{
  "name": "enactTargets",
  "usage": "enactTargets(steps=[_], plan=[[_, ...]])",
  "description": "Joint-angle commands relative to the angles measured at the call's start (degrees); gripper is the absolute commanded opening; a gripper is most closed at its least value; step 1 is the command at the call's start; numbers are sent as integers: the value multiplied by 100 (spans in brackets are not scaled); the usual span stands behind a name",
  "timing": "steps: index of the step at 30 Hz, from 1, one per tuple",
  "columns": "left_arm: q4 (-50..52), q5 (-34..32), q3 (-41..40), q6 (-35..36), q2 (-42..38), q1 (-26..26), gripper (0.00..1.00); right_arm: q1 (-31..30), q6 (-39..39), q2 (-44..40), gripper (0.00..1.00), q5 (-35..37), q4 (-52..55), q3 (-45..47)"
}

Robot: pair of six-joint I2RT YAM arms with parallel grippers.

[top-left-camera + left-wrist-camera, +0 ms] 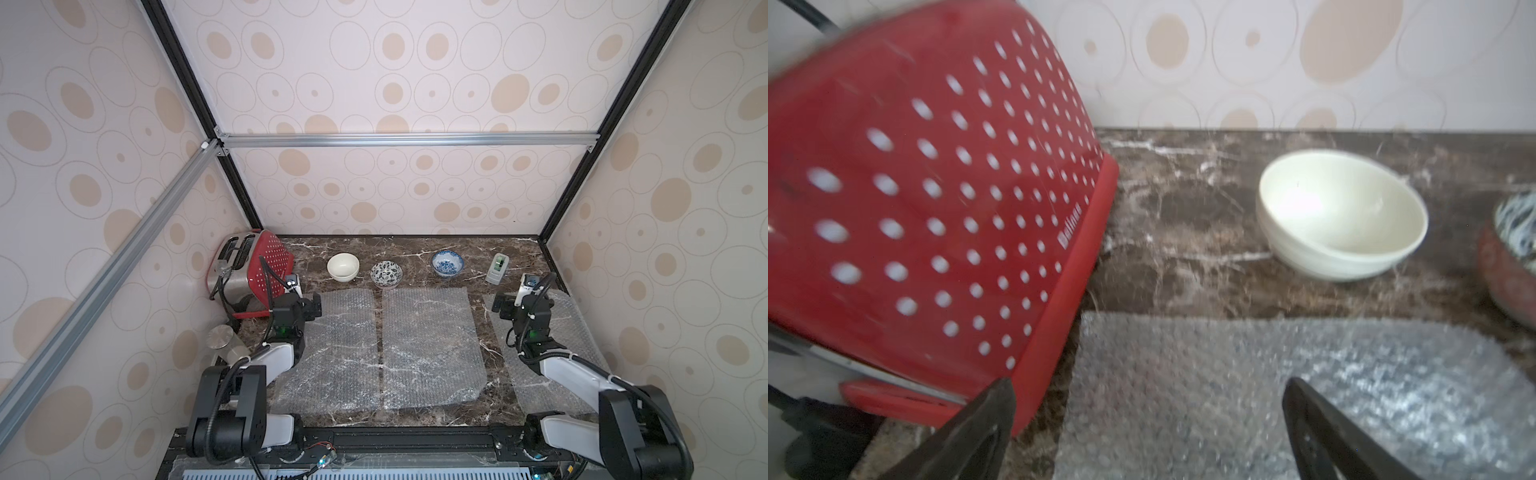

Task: Wrap bowls in bubble wrap
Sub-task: Pick up the bowl from the center of the board.

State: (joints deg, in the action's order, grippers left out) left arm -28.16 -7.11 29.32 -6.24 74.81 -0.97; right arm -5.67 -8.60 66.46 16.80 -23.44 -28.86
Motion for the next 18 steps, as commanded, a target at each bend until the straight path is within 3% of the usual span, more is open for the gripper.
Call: enactTargets(steps=[1,3,6,9,12,18], plan=[[1822,-255,781,-1001,-299,-35,99,60,-850,-32,100,-893,2197,-915],[2209,322,1089,-1285,-228,-35,99,58,-948,442,97,-1640,2728,-1558],[2418,1263,1402,-1881,-12,-34,99,44,-1314,1385,89,-2192,3640,-2697],[2497,2045,1565,-2342,174,-35,100,2,-1456,2445,72,-2786,4619,-3916],[2557,2375,1514,-2640,147,-17,99,-27,-1681,3433,56,-3289,5156,-4851],[3027,2633,1432,-2553,-186,169,99,-136,-1817,4798,52,-3146,5853,-6324]])
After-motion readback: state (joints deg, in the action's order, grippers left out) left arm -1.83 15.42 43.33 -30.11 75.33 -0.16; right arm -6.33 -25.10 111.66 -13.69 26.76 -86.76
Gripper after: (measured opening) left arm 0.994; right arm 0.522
